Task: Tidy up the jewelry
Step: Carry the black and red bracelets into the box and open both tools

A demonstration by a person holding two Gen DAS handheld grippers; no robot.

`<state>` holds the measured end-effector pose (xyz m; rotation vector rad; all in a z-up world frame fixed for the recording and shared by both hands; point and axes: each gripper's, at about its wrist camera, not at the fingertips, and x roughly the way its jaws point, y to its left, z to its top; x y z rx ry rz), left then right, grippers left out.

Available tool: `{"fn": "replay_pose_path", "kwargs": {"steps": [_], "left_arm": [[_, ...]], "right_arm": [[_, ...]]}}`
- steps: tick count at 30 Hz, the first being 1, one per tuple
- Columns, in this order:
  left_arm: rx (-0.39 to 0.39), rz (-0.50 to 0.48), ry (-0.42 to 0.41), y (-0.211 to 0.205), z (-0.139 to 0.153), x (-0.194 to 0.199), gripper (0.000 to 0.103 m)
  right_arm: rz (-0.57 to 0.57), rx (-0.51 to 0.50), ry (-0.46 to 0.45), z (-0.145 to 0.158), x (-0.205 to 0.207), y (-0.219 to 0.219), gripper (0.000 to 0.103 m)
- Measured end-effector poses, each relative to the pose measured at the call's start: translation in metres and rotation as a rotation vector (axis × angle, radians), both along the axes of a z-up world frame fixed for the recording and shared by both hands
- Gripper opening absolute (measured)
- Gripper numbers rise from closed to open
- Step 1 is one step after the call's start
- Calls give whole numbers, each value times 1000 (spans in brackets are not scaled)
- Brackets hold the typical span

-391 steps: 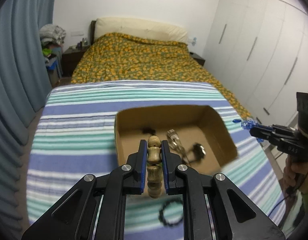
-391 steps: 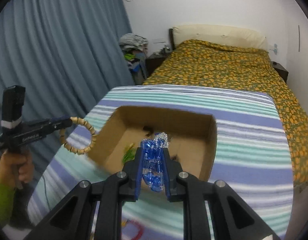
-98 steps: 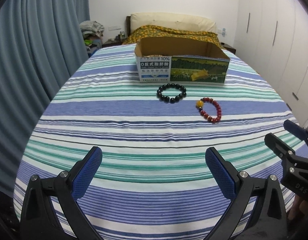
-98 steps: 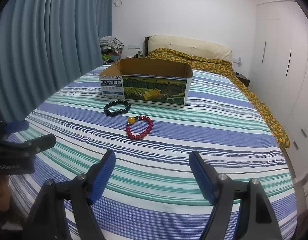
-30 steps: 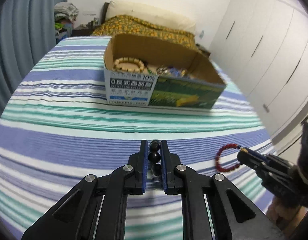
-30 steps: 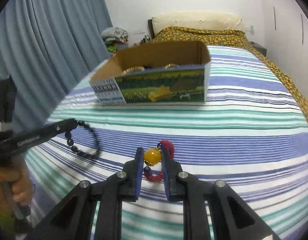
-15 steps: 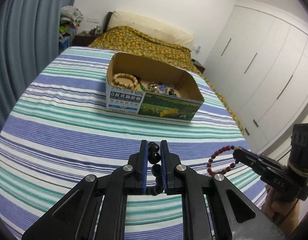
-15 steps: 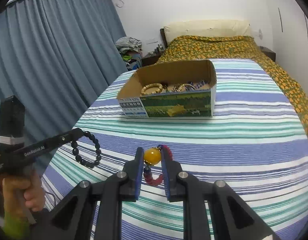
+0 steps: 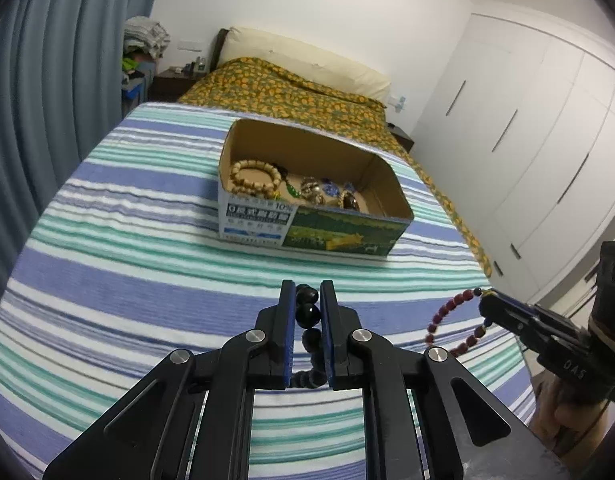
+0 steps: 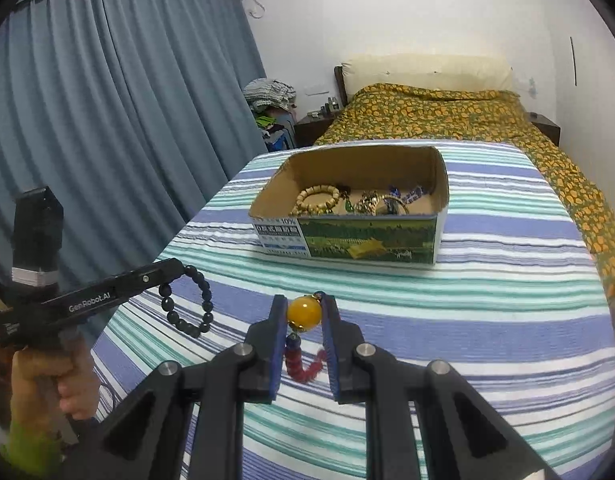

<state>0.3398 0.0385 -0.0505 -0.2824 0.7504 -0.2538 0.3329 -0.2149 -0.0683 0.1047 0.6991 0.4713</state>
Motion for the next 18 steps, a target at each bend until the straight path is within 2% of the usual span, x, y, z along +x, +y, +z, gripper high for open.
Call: {"fn": "replay_pose_path", "kwargs": {"steps": [9, 13, 18], "left_arm": [[5, -37, -59, -3, 38, 46, 10], [28, -44, -81, -10, 52, 80, 10], [39, -54, -71, -21, 53, 133, 10]], "right_arm": [[5, 11, -38, 27, 37, -5, 18], [7, 10, -53, 39, 69, -5, 18], [-10, 8, -52, 46, 119, -6, 18]]}}
